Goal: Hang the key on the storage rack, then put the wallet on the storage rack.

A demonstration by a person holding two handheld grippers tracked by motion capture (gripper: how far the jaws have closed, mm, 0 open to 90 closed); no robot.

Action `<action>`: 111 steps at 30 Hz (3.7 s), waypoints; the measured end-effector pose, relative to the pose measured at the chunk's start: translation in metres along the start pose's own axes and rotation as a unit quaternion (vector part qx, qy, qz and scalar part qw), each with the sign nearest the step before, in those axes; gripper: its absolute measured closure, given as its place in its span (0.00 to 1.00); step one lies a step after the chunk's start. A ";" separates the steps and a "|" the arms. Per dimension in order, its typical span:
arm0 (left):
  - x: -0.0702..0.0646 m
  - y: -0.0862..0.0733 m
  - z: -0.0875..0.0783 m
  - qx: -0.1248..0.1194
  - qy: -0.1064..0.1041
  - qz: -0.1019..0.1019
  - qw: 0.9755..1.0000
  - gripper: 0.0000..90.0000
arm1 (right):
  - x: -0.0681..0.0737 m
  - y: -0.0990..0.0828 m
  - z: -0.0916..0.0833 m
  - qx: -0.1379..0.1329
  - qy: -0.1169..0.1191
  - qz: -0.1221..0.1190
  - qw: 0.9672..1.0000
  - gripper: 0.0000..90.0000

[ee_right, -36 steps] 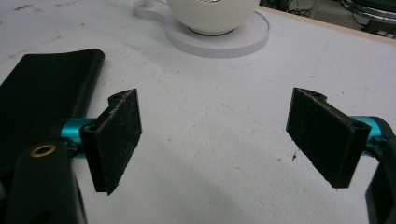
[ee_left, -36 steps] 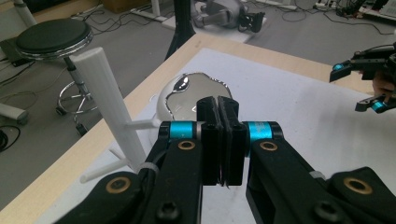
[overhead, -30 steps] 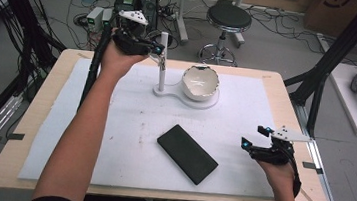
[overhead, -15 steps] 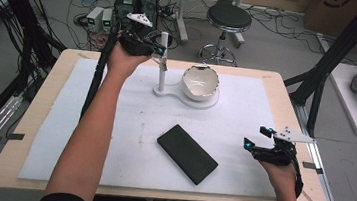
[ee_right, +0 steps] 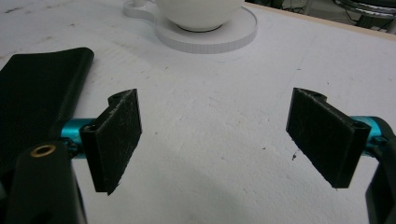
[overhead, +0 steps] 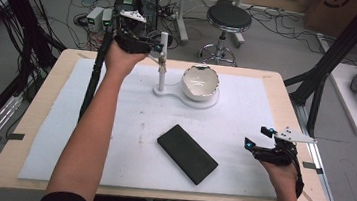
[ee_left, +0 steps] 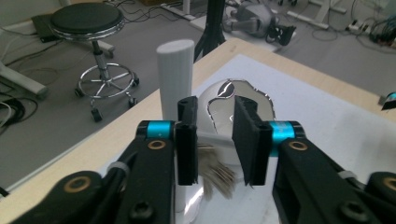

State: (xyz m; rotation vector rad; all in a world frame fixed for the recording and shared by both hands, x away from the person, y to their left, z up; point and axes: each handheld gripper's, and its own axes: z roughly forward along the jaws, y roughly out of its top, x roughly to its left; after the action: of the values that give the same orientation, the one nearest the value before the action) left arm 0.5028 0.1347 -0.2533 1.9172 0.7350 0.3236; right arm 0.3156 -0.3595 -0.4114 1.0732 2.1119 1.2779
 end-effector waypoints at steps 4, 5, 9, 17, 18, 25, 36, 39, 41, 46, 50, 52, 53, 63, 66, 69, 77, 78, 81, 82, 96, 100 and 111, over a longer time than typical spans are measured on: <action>0.002 -0.004 -0.008 -0.003 0.005 -0.010 1.000 0.69 | 0.000 0.000 0.000 0.000 -0.001 0.000 1.000 0.21; 0.003 -0.006 -0.011 -0.007 0.008 -0.012 1.000 0.65 | 0.000 0.000 0.000 0.000 -0.001 0.000 1.000 0.21; 0.001 -0.016 -0.021 -0.018 0.003 -0.015 1.000 0.51 | 0.001 0.000 0.000 0.001 0.000 0.000 1.000 0.21; -0.016 -0.063 -0.042 -0.016 -0.017 0.015 1.000 0.37 | 0.003 0.001 0.001 -0.008 0.006 -0.005 1.000 0.20; -0.017 -0.070 -0.045 -0.020 -0.019 0.014 1.000 0.35 | 0.003 0.000 0.001 -0.005 0.008 -0.002 1.000 0.20; -0.024 -0.114 -0.059 -0.025 -0.030 -0.001 0.999 0.25 | 0.004 0.000 0.003 -0.001 0.011 -0.003 1.000 0.21; -0.031 -0.171 -0.070 -0.040 -0.037 -0.026 0.998 0.17 | 0.005 0.000 0.008 0.007 0.014 -0.006 1.000 0.21; -0.033 -0.181 -0.070 -0.044 -0.039 -0.030 0.998 0.14 | 0.006 0.000 0.008 0.009 0.012 -0.007 1.000 0.21; -0.035 -0.190 -0.071 -0.042 -0.038 -0.033 0.998 0.14 | 0.006 0.000 0.009 0.010 0.015 -0.005 1.000 0.21; -0.035 -0.209 -0.070 -0.045 -0.046 -0.038 0.997 0.11 | 0.007 -0.003 0.010 0.008 0.018 -0.001 1.000 0.21; -0.034 -0.214 -0.070 -0.059 -0.047 -0.021 0.997 0.07 | 0.008 -0.004 0.016 0.024 0.016 -0.007 1.000 0.21; -0.035 -0.217 -0.071 -0.060 -0.034 -0.011 0.998 0.07 | 0.009 -0.004 0.016 0.024 0.017 -0.006 1.000 0.20; -0.034 -0.219 -0.071 -0.062 -0.035 -0.011 0.997 0.06 | 0.011 -0.005 0.017 0.024 0.017 -0.009 1.000 0.20; -0.036 -0.229 -0.073 -0.051 -0.020 -0.007 0.998 0.06 | 0.011 -0.005 0.017 0.025 0.024 -0.008 0.999 0.20; -0.036 -0.229 -0.072 -0.051 -0.020 -0.008 0.998 0.06 | 0.013 -0.005 0.017 0.024 0.023 -0.008 0.999 0.20; -0.036 -0.229 -0.072 -0.050 -0.022 -0.005 0.999 0.06 | 0.014 -0.003 0.017 0.024 0.027 -0.006 0.999 0.20; -0.037 -0.230 -0.072 -0.046 -0.024 -0.007 0.999 0.06 | 0.021 0.001 0.019 0.021 0.025 0.001 0.999 0.21; -0.037 -0.230 -0.072 -0.047 -0.024 -0.007 0.999 0.06 | 0.022 0.002 0.019 0.017 0.022 0.004 1.000 0.21; -0.037 -0.229 -0.071 -0.046 -0.020 -0.007 0.999 0.06 | 0.023 0.004 0.019 0.009 0.015 0.006 1.000 0.21; -0.037 -0.229 -0.071 -0.045 -0.021 -0.005 0.999 0.06 | 0.023 0.005 0.019 0.010 0.029 0.012 0.999 0.21; -0.043 -0.227 -0.071 -0.038 -0.017 0.005 0.999 0.06 | 0.046 0.005 0.038 0.062 0.109 -0.007 0.992 0.21; -0.043 -0.227 -0.071 -0.037 -0.017 0.006 0.999 0.06 | 0.051 0.006 0.043 0.063 0.106 -0.014 0.992 0.21; -0.044 -0.227 -0.071 -0.036 -0.021 0.007 0.999 0.06 | 0.061 0.007 0.054 0.084 0.118 -0.007 0.989 0.21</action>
State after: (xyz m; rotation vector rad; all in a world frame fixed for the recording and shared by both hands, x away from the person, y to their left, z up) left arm 0.3519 0.2270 -0.4183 1.8562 0.6730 0.3137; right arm 0.3197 -0.2797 -0.4298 1.0162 2.4359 1.2929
